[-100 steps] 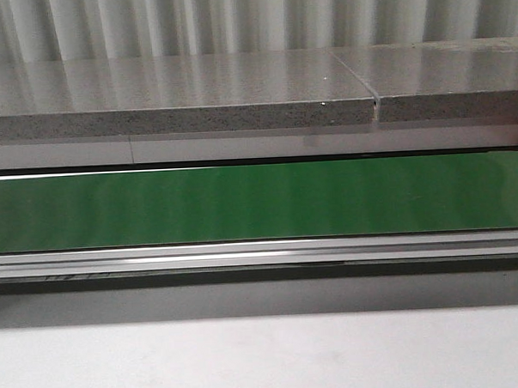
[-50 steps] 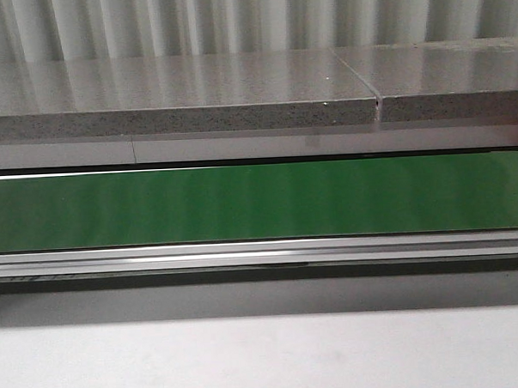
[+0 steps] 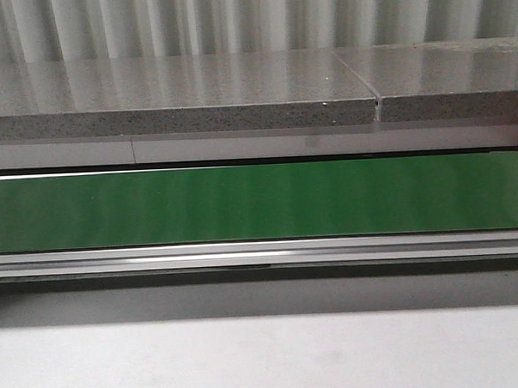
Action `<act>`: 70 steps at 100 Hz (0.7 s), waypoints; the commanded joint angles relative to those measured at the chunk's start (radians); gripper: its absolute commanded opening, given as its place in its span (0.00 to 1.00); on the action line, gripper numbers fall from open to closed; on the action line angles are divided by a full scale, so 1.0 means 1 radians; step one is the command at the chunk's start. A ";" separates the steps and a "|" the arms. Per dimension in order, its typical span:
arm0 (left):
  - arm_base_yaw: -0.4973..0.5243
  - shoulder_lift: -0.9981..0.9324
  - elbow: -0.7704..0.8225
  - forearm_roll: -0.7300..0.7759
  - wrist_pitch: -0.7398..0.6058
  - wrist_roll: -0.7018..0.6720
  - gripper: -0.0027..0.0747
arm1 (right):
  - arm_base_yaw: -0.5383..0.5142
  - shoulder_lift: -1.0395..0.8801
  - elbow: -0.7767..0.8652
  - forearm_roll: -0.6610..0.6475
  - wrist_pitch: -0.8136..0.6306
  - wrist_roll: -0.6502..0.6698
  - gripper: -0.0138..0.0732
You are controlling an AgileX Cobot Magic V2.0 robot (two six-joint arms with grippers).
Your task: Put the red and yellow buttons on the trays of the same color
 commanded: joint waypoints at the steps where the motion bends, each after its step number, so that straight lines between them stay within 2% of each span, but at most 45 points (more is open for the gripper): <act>1: -0.009 -0.056 0.027 0.003 -0.102 -0.012 0.01 | -0.004 -0.015 0.001 -0.007 -0.087 -0.003 0.02; 43: -0.009 -0.289 0.186 0.012 -0.102 -0.036 0.01 | -0.004 -0.015 0.001 -0.007 -0.087 -0.003 0.02; 70: -0.009 -0.299 0.213 0.012 -0.117 -0.038 0.01 | -0.004 -0.015 0.001 -0.007 -0.087 -0.003 0.02</act>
